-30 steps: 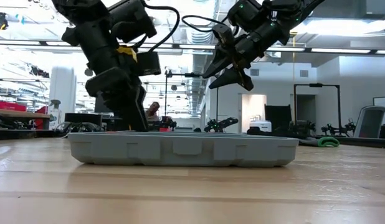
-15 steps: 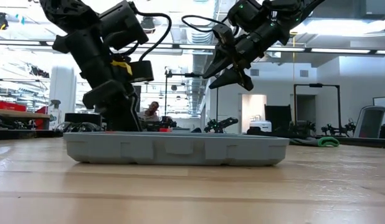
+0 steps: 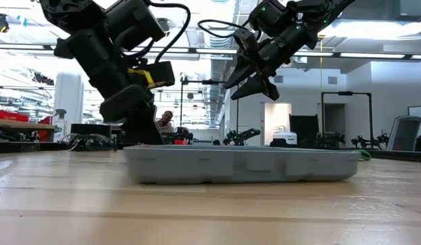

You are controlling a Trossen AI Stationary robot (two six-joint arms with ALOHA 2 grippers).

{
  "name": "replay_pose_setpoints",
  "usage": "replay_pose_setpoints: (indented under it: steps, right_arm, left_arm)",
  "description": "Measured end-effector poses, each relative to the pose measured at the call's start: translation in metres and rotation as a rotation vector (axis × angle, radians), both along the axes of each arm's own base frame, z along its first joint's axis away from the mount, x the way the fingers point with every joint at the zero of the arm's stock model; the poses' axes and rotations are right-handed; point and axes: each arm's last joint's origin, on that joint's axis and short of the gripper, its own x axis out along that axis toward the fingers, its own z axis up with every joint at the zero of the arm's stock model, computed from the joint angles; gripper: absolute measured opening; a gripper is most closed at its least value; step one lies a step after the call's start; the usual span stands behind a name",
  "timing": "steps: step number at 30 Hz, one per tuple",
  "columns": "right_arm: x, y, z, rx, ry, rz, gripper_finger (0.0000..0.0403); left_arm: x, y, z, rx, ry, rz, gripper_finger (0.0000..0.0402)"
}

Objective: Prefit tool cases
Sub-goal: Remove the black electrical tape from the gray toolbox

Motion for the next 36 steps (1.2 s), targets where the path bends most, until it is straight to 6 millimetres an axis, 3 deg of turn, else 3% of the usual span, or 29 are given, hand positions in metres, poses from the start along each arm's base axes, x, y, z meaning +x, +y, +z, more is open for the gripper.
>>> replay_pose_setpoints:
  steps: [8,23,29,36]
  right_arm:
    - [-0.001,-0.001,-0.001,0.001,0.011,-0.007,0.0159]
    - [-0.003,-0.006,-0.001,0.007,0.009,-0.016,0.0159]
    - [-0.003,-0.006,-0.001,-0.007,0.014,0.000,0.0159]
    - [-0.001,0.007,-0.003,-0.007,0.038,0.046,0.0159]
  left_arm:
    - [0.001,-0.001,0.016,-0.063,-0.041,0.029,0.0003]
    - [-0.010,0.026,0.064,-0.172,-0.204,0.133,0.0000]
    - [-0.010,0.037,0.065,-0.252,-0.197,0.110,0.0000]
    - [-0.010,0.052,0.066,-0.144,-0.210,0.194,0.0000]
